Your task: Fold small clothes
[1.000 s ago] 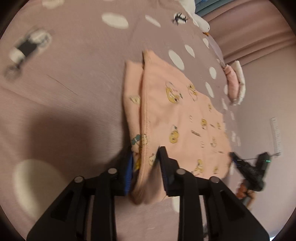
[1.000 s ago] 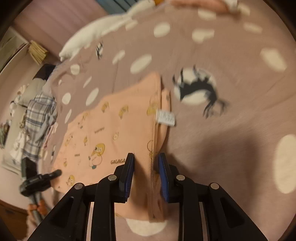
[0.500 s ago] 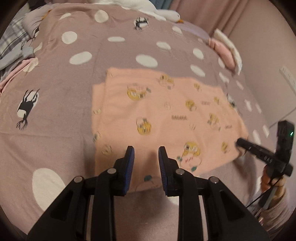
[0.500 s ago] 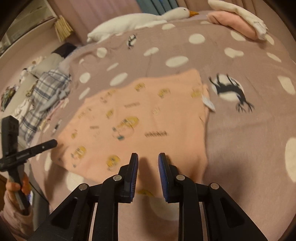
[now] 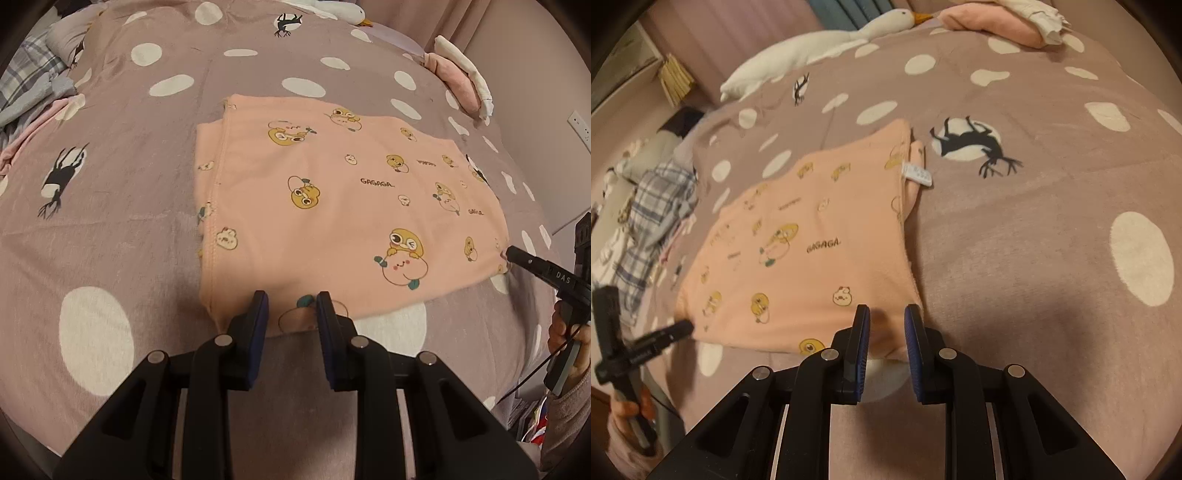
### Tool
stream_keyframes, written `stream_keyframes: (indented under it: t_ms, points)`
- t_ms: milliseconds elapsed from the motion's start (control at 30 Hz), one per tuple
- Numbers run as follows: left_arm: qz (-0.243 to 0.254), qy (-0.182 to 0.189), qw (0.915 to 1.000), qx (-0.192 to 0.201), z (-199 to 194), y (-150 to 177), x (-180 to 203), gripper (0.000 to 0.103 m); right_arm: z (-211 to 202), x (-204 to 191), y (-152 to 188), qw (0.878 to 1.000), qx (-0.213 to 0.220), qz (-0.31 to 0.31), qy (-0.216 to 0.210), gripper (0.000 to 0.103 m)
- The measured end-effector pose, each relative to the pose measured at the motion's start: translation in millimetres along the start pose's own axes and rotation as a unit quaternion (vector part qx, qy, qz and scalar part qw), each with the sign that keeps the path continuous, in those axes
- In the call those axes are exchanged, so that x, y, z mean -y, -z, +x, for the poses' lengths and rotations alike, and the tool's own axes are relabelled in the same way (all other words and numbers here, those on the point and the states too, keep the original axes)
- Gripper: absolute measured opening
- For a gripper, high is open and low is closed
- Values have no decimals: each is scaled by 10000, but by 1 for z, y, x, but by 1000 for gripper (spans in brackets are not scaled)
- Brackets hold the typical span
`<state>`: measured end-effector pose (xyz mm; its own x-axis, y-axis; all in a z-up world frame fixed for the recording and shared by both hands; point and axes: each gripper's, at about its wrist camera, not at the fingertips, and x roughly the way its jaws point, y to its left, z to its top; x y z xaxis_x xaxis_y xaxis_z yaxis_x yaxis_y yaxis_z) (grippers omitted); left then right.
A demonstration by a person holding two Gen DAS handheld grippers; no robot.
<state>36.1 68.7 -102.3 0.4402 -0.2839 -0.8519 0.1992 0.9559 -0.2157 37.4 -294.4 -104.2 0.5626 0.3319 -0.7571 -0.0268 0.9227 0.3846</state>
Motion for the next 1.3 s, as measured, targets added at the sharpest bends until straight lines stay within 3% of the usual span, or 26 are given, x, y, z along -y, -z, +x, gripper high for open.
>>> stream_keyframes:
  t_ms: [133, 300, 433, 733, 800, 1067, 1167, 1300]
  points:
    - [112, -119, 9997, 181, -12, -1, 4, 27, -14, -4, -2, 9995, 228, -103, 166, 22]
    - [251, -193, 9989, 338, -18, -9, 11, 32, -23, -17, -7, 9991, 370, -211, -90, 22]
    - [306, -191, 9985, 410, -18, -15, 14, 42, -20, -34, -8, 9983, 317, -442, -226, 23]
    - [419, -182, 9979, 467, -13, -31, 20, 55, 2, -71, -11, 9957, 91, -772, -510, 35]
    - [418, -162, 9979, 463, -10, -37, 20, 56, 4, -78, -10, 9950, 64, -839, -531, 39]
    - [560, -99, 9965, 618, 8, -73, 26, 56, 27, -123, -8, 9884, 12, -1418, -546, 40]
    - [586, -140, 9968, 519, 27, -91, 26, 55, 41, -137, -6, 9851, -85, -1650, -468, 40]
    - [560, -508, 9971, 101, 58, -104, 19, 54, 55, -145, 0, 9824, -325, -1787, -428, 40]
